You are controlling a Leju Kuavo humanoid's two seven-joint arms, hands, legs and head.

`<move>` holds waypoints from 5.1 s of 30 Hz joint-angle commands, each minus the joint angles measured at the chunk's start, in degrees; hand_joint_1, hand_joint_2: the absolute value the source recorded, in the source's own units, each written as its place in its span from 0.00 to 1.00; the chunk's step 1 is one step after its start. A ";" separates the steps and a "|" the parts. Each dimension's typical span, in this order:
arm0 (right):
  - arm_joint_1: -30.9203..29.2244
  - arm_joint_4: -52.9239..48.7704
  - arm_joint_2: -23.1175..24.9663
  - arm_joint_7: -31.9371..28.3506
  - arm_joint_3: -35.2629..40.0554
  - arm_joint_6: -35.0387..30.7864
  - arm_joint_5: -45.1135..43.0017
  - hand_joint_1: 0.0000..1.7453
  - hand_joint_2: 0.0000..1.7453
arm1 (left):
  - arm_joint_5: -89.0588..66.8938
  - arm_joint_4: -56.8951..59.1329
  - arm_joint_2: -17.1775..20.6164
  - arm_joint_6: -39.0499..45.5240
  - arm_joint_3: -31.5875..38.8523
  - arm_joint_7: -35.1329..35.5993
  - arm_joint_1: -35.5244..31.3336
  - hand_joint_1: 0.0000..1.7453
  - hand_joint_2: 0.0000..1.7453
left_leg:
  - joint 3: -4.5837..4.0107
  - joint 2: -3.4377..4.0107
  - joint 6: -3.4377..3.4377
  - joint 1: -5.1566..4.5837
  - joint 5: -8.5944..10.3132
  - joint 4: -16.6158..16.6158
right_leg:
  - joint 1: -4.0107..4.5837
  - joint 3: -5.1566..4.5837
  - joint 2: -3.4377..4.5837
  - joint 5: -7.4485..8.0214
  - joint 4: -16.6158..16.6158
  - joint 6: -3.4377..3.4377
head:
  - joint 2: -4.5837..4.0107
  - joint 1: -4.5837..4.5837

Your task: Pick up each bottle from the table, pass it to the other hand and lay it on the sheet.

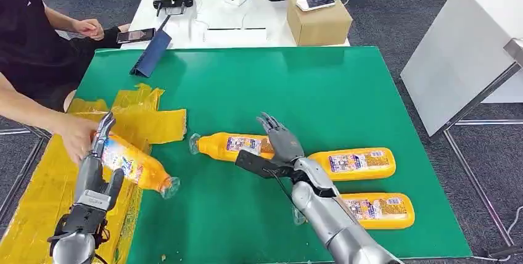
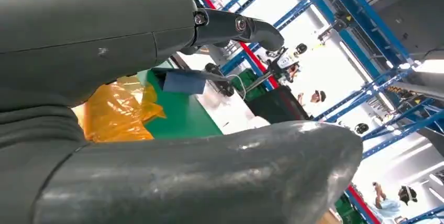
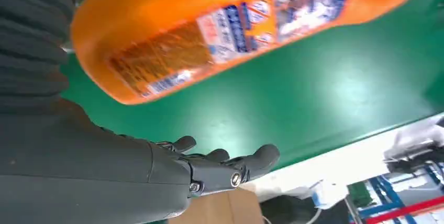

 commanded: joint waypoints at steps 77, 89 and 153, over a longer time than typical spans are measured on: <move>-4.49 17.88 9.23 -4.26 -13.24 -7.64 -13.77 1.00 1.00 | 32.66 0.78 -8.89 -3.35 19.39 9.48 -5.29 0.00 1.00 | 0.37 0.36 -0.04 0.02 0.03 -0.10 | 0.03 0.29 0.23 0.14 -0.15 -0.05 | 0.00 0.02; 6.91 -3.50 9.27 -8.67 -7.84 -8.89 -20.19 1.00 1.00 | 44.98 9.27 -6.97 -15.71 17.77 21.97 -2.21 0.00 1.00 | -0.07 -0.06 0.02 -0.07 0.06 -0.07 | -0.06 -0.08 -0.07 0.03 -0.04 0.01 | 0.00 0.00; 11.53 -5.47 8.75 -13.64 18.49 -3.46 -22.10 1.00 1.00 | 56.72 1.12 -9.04 -27.15 8.80 25.15 10.33 0.00 1.00 | -0.31 -0.08 0.02 -0.02 0.05 -0.09 | -0.03 -0.31 -0.09 0.03 -0.09 0.00 | 0.00 0.04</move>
